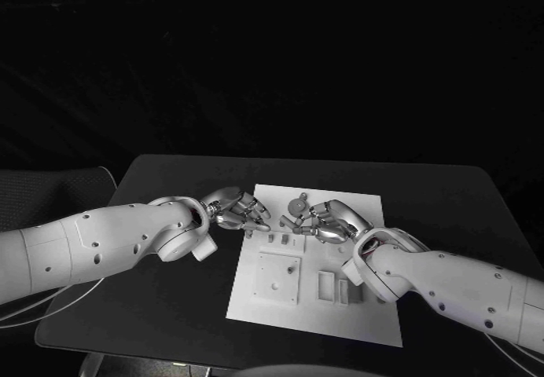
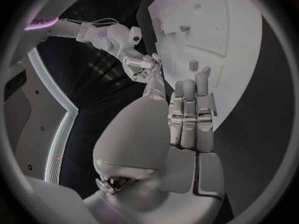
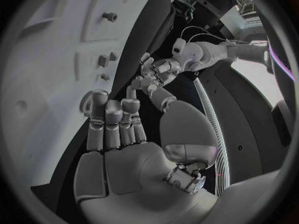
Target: Assemble the parts on the task board
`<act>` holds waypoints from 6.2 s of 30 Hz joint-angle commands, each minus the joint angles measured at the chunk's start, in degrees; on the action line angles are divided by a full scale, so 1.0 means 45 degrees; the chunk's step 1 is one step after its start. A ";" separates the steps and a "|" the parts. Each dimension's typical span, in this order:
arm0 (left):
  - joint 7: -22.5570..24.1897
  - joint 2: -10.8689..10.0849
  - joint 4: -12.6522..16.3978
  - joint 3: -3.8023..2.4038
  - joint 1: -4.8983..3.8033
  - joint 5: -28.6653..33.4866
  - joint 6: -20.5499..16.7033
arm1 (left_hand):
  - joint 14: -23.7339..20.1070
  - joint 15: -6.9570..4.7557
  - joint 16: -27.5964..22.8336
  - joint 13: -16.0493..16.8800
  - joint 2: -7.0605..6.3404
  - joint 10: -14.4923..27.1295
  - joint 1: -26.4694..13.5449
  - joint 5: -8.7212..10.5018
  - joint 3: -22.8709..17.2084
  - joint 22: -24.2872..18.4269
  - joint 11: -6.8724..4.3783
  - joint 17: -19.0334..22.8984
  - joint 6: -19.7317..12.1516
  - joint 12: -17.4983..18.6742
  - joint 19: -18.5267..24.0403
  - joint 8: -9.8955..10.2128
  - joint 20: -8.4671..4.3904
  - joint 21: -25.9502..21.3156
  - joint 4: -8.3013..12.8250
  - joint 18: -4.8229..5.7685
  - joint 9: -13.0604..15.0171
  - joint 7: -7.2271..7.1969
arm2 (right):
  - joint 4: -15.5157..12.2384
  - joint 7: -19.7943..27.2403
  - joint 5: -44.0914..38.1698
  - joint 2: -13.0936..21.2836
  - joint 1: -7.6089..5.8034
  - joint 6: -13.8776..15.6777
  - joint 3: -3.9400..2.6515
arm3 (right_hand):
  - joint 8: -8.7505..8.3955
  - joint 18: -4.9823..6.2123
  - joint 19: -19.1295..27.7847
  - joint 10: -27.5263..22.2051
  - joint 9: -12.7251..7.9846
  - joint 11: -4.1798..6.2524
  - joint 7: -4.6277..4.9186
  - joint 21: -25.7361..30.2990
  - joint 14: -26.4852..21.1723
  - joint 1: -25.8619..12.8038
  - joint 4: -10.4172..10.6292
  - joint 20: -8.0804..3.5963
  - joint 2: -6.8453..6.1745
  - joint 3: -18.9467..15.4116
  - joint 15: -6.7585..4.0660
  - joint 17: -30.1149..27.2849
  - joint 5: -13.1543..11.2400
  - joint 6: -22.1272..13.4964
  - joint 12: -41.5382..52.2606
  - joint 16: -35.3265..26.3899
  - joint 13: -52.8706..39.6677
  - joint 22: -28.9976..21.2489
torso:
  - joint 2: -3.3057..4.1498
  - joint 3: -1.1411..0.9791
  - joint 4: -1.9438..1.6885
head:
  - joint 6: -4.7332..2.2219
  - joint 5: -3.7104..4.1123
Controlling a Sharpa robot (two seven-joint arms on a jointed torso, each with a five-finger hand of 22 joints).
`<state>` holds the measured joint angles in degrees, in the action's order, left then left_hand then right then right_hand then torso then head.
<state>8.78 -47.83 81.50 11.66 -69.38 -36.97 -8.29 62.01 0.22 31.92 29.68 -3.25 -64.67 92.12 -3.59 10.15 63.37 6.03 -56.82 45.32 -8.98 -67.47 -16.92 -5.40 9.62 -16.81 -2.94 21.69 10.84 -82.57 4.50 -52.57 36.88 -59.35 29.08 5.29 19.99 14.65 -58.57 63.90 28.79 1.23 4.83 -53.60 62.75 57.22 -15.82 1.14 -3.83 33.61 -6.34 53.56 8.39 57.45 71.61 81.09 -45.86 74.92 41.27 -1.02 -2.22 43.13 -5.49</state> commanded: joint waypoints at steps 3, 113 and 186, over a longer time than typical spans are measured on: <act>0.0343 0.0139 0.0043 -0.0004 -0.0009 0.0706 -0.0210 | -0.0054 0.0077 -0.0052 -0.0008 0.0013 0.0110 -0.0222 0.0039 0.0115 0.0023 -0.0004 0.0019 -0.0100 0.0075 -0.0059 0.0062 0.0063 -0.0077 0.0006 -0.0239 -0.0010 -0.0004 | -0.0037 0.0266 0.0193 -0.0061 0.0009 -0.0186 -0.0008 | -0.0077 0.0079 0.0008 -0.0025 0.0013 -0.0053 0.0123 0.0076 -0.0016 -0.0028 -0.0090 0.0033 0.0146 -0.0027 -0.0075 -0.0017 0.0052 0.0066 -0.0063 -0.0068 0.0017 -0.0009 | 0.0005 0.0002 -0.0002 | -0.0008 -0.0024; 0.0286 0.0691 0.0274 -0.0013 -0.0012 0.0519 -0.0104 | 0.0294 -0.0139 0.0170 0.0577 0.1451 -0.1467 0.1913 -0.1386 -0.2123 0.0622 -0.0779 -0.0345 0.2392 -0.0844 -0.0347 -0.1110 -0.0133 -0.0405 0.0043 -0.0131 0.1065 -0.0945 | 0.0114 -0.0891 -0.0734 -0.0609 0.0007 -0.1502 -0.0015 | -0.0158 0.0079 0.0157 -0.0193 0.0070 -0.0104 0.0169 0.0127 -0.0181 -0.0115 -0.0079 0.0152 0.0665 0.0046 -0.0001 0.0026 0.0175 0.0055 -0.0042 -0.0058 -0.0053 0.0023 | 0.0005 -0.0002 -0.0004 | 0.0000 0.0084; -0.0355 0.0974 0.0027 -0.0018 -0.0017 -0.3652 -0.3296 | 0.0346 -0.0797 0.3092 0.3272 0.1003 -0.1473 0.1644 -0.2702 -0.1560 0.2902 -0.1339 -0.2486 0.2829 -0.3237 -0.0956 -0.0781 -0.0764 0.1475 0.0030 -0.0135 0.1727 -0.1139 | -0.0012 -0.2433 0.0731 -0.0142 -0.0281 -0.1739 -0.0481 | -0.0379 0.0079 0.0270 -0.0342 0.0063 -0.0214 0.0285 0.0223 -0.0308 -0.0989 0.0319 0.0191 -0.0079 -0.0118 0.0085 -0.0013 0.0117 -0.0226 -0.0128 -0.0139 -0.0026 -0.0001 | -0.0002 0.0001 0.0001 | 0.0005 0.0316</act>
<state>7.22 -43.54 81.45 11.62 -69.40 -52.07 -21.23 63.65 -3.10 45.89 35.73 1.18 -70.72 100.22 -15.81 2.97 74.81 0.55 -67.88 55.91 -19.04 -71.99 -20.50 -8.52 16.31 -16.73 -1.30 22.30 6.22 -82.52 -5.28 -50.90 36.21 -60.56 22.20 3.17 18.51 14.61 -57.74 62.87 29.13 0.20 6.05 -52.79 61.62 53.15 -14.69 1.95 -4.16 33.13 -5.81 53.56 8.88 56.64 71.17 80.65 -46.03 74.92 41.23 -1.01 -2.22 43.15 -4.09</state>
